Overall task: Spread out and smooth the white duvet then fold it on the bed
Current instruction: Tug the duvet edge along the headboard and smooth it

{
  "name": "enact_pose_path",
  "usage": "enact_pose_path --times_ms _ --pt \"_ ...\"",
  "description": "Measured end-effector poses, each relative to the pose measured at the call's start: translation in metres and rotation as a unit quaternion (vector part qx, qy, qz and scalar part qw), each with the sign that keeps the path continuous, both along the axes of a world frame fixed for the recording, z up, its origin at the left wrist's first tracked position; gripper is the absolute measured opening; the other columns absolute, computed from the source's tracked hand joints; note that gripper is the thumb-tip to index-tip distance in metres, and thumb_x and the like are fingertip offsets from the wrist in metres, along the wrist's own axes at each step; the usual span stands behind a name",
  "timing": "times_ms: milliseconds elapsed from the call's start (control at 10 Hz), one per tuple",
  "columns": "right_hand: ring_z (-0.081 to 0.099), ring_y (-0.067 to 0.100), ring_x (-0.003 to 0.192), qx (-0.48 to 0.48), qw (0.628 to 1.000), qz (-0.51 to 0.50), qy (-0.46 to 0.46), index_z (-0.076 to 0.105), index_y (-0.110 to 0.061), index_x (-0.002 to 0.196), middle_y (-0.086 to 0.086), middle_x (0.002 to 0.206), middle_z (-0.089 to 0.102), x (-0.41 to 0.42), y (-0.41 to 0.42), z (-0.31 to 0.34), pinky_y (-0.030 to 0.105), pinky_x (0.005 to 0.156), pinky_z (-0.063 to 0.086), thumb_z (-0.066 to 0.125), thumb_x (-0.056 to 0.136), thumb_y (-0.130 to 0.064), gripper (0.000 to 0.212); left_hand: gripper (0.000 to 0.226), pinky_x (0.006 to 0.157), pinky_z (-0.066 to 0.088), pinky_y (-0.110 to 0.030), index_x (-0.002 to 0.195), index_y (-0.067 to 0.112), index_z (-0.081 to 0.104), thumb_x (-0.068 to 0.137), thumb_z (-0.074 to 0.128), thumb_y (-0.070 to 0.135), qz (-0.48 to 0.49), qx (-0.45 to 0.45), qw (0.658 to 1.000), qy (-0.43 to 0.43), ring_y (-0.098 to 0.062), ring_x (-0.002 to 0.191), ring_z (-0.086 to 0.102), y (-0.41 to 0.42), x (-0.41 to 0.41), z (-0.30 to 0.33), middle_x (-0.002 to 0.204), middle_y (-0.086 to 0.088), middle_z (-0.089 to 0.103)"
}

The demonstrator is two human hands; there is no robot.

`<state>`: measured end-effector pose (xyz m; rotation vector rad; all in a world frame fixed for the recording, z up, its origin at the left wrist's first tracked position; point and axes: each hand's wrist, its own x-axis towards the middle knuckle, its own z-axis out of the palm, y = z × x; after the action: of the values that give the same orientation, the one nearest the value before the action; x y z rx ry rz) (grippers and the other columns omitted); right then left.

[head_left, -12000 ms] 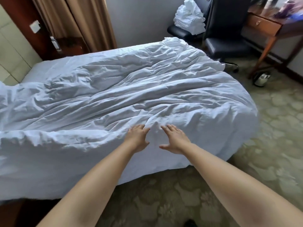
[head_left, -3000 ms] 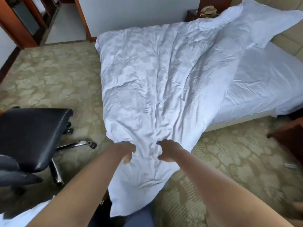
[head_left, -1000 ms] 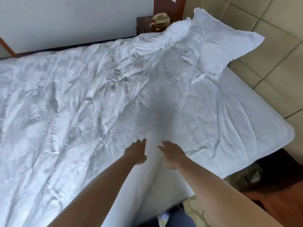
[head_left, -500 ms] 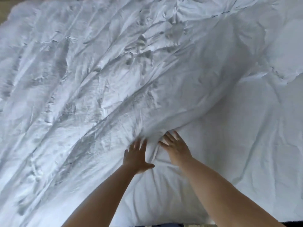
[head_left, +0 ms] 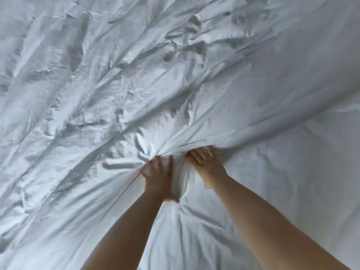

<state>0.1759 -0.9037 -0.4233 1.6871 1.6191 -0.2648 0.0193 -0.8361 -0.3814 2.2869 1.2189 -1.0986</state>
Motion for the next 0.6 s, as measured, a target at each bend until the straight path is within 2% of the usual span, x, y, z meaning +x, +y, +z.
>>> enact_pose_path --times_ms 100,200,300,400,500,600 --pt "0.047 0.029 0.127 -0.021 0.997 0.023 0.070 0.061 -0.039 0.124 -0.019 0.125 0.061 0.000 0.009 -0.018 0.063 0.111 0.019 0.070 0.074 -0.054 0.052 0.138 0.108 0.014 -0.067 0.145 0.019 -0.028 0.064 0.074 0.061 -0.024 0.029 0.999 0.024 -0.046 0.142 -0.007 0.000 0.005 -0.024 0.152 -0.029 -0.020" --pt "0.019 0.041 0.142 0.044 0.990 0.074 0.112 0.016 0.003 0.148 0.022 0.155 0.018 -0.006 0.015 -0.021 0.056 0.116 0.010 0.044 0.096 -0.017 0.063 0.120 0.110 0.018 -0.063 0.147 0.014 -0.023 0.077 0.067 0.050 -0.041 0.065 0.997 0.027 -0.049 0.140 0.004 -0.002 0.008 -0.035 0.152 -0.033 -0.010" --pt "0.038 0.041 0.132 0.103 0.986 0.027 0.129 0.029 0.001 0.144 0.022 0.146 0.035 -0.006 0.019 -0.015 0.052 0.112 0.025 0.026 0.088 -0.012 0.058 0.099 0.109 0.028 -0.054 0.149 0.011 -0.006 0.079 0.063 0.025 -0.056 0.089 0.994 -0.011 -0.043 0.133 0.028 0.002 0.007 -0.030 0.148 -0.029 0.017" --pt "0.065 0.022 0.061 0.105 0.983 0.031 0.145 0.072 -0.012 0.077 0.007 0.072 0.068 -0.009 0.024 -0.009 0.030 0.060 0.054 0.072 0.054 -0.016 0.024 0.079 0.106 0.035 -0.051 0.149 0.012 0.011 0.080 0.049 0.004 -0.064 0.070 0.994 -0.054 -0.037 0.119 0.050 0.011 0.004 -0.009 0.137 -0.017 0.043" --pt "0.058 0.018 0.039 0.120 0.970 -0.003 0.211 0.062 -0.014 0.045 0.003 0.044 0.058 -0.012 0.027 0.026 0.023 0.045 0.047 0.086 0.026 -0.014 0.031 0.075 0.101 0.043 -0.039 0.150 0.028 0.018 0.085 0.044 0.003 -0.018 0.012 0.996 -0.092 -0.033 0.120 0.052 0.008 -0.002 0.016 0.135 -0.010 0.052" --pt "0.066 0.024 0.099 0.045 0.982 -0.041 0.179 0.071 -0.010 0.101 0.007 0.103 0.070 -0.022 0.003 0.071 0.036 0.087 0.049 0.062 0.086 -0.017 0.018 0.071 0.100 0.045 -0.033 0.145 0.035 0.033 0.084 0.044 0.003 -0.008 -0.016 0.991 -0.129 -0.028 0.123 0.051 -0.018 -0.009 0.041 0.135 -0.006 0.054"
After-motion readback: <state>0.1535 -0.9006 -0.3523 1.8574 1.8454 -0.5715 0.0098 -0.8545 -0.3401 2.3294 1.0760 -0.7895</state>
